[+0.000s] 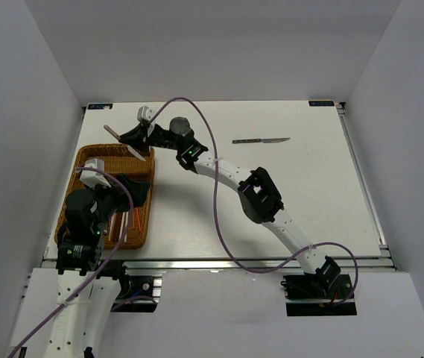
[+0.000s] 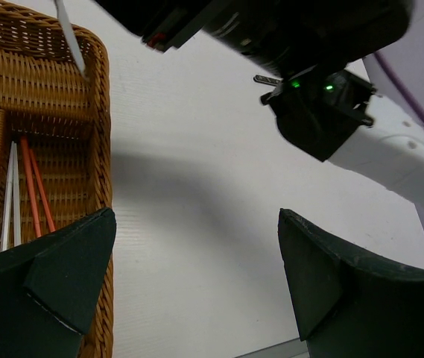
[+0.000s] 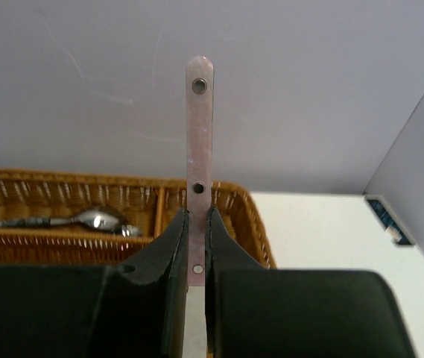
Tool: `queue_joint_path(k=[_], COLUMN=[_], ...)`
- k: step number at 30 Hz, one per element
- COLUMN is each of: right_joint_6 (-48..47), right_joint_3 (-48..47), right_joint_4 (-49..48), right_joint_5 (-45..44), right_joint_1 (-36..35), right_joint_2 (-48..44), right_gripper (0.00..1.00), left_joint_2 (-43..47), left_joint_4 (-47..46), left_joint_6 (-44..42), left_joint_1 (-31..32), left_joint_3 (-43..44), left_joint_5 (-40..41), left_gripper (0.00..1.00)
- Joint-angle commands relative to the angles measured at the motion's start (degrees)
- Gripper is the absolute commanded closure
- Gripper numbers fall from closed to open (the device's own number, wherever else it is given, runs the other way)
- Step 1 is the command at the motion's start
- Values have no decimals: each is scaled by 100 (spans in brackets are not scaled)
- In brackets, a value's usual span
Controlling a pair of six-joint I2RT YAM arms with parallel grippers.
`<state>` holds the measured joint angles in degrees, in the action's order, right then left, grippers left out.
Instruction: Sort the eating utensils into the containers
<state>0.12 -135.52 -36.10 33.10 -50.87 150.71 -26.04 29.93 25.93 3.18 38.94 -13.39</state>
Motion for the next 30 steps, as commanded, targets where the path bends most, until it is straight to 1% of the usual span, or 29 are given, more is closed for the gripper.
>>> queue_joint_path(k=[1,7,8,11,13,14,15,16,18,19,24,27,28,30], right_joint_6=[-126,-337,-355,-372,-346,-337,-337,-337,-337,-337,-328,-259,-189,144], right_joint_3=[-228,-378,-370,-299,-343,-361,-369,-361,-369,-369,-264,174,341,737], right_joint_4=[-240,-126,-56,-64,-64,-64,-64,-64,-73,-73,-82,-117,-152,-196], right_joint_5=[-146,-313,-348,-418,-454,-541,-585,-681,-735,-796,-875,-1191,-1288,-1447], right_joint_1=[-10,-10,-10,-19,-28,-45,-54,-72,-81,-81,-81,-63,-46,59], right_joint_2=[379,573,590,617,652,687,687,696,696,687,556,126,-171,-454], right_gripper=[100,100,92,72,61,46,39,30,24,19,17,17,17,17], left_joint_2=[55,117,126,143,152,152,161,170,178,178,196,170,152,126], left_joint_4=[-93,-102,-110,-110,-111,-110,-110,-110,-102,-102,-93,-84,-75,-58], left_joint_6=[-44,-44,-44,-44,-44,-44,-53,-53,-53,-53,-53,-44,-36,-27], left_joint_1=[16,16,16,16,16,25,25,25,25,33,51,42,42,51], left_joint_3=[-35,-35,-35,-36,-35,-35,-35,-35,-35,-35,-35,-35,-27,-27], left_joint_5=[-146,-147,-138,-164,-173,-182,-182,-182,-182,-182,-173,-121,-103,-42], left_gripper=[2,2,2,2,2,2,2,2,2,2,2,2,2,2])
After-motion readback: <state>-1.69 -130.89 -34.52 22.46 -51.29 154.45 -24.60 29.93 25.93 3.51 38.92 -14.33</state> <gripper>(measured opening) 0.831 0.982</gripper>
